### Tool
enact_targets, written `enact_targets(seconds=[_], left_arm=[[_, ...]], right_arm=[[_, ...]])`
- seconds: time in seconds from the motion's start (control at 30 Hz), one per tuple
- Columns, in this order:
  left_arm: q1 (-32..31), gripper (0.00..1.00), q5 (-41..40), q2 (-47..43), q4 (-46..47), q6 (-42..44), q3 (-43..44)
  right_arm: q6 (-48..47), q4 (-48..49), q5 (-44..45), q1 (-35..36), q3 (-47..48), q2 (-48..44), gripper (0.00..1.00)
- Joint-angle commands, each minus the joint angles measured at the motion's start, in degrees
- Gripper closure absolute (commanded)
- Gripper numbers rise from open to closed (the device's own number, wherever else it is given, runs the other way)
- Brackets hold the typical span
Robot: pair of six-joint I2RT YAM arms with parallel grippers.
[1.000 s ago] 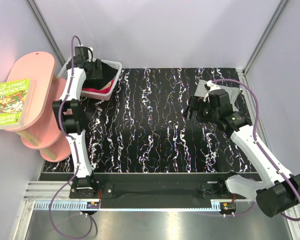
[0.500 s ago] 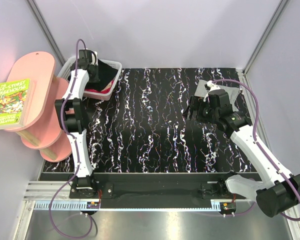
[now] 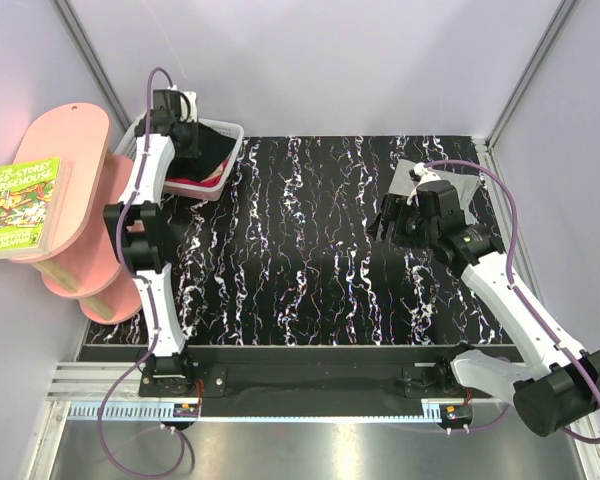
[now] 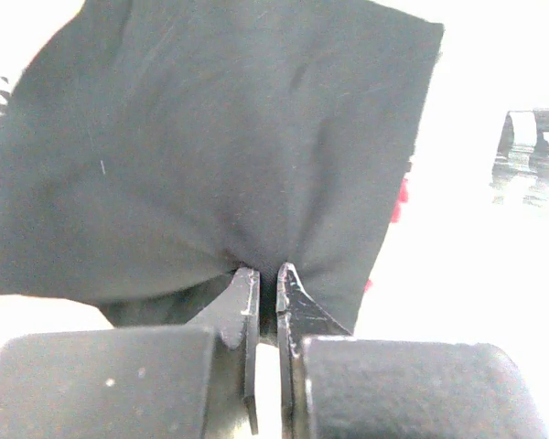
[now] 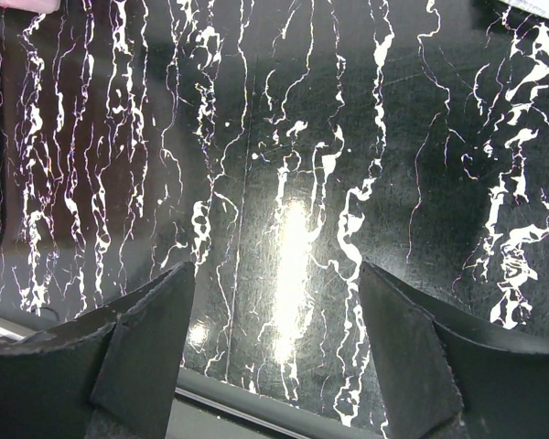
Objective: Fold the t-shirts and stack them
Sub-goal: Grab the tshirt from the pile, then move the tshirt to the center of the board
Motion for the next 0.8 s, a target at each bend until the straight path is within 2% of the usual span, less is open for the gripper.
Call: enact_targets(seconds=[0.0,0.13,0.27,0.33,0.43,0.47,0.67,0.77], left_arm=[[-5.0,1.00,6.6,-18.9,-0.2,5.0,4.8],[-7.5,1.00,11.9,-29.6,-0.2,7.2,4.2],[-11.3,1.00,18.8,-39.6,-0.9,8.3,-1.1],[-13.3,1.00,19.4,-44.0,-2.3,9.4,-2.9],[-15.2,1.00,23.6,-46.0,-7.2,9.1,-3.2],[-15.9,1.00,25.1,-47.3,-7.2,8.8,-6.4],[-20.3,1.00,21.7,-48.5,-7.2,10.3,-20.5],[-22.4,1.00,19.9,-47.7,-7.1,10.5,-23.2]], right_arm=[[-0.3,1.4,0.3,0.6,-0.4,-1.4,0.21],[-1.0,1.5,1.3,0.6,-0.7,-1.8,0.22],[-1.1,1.6,3.0,0.7,-1.0,-2.2,0.22],[-1.0,1.8,3.4,0.6,-0.9,-2.3,0.22],[-0.5,1.8,3.4,0.6,-0.7,-2.7,0.23],[-0.1,1.7,3.4,0.7,-0.6,-3.3,0.24],[1.1,1.7,4.5,0.6,-0.1,-5.3,0.25],[1.4,1.2,4.8,0.6,0.0,-6.2,0.25]])
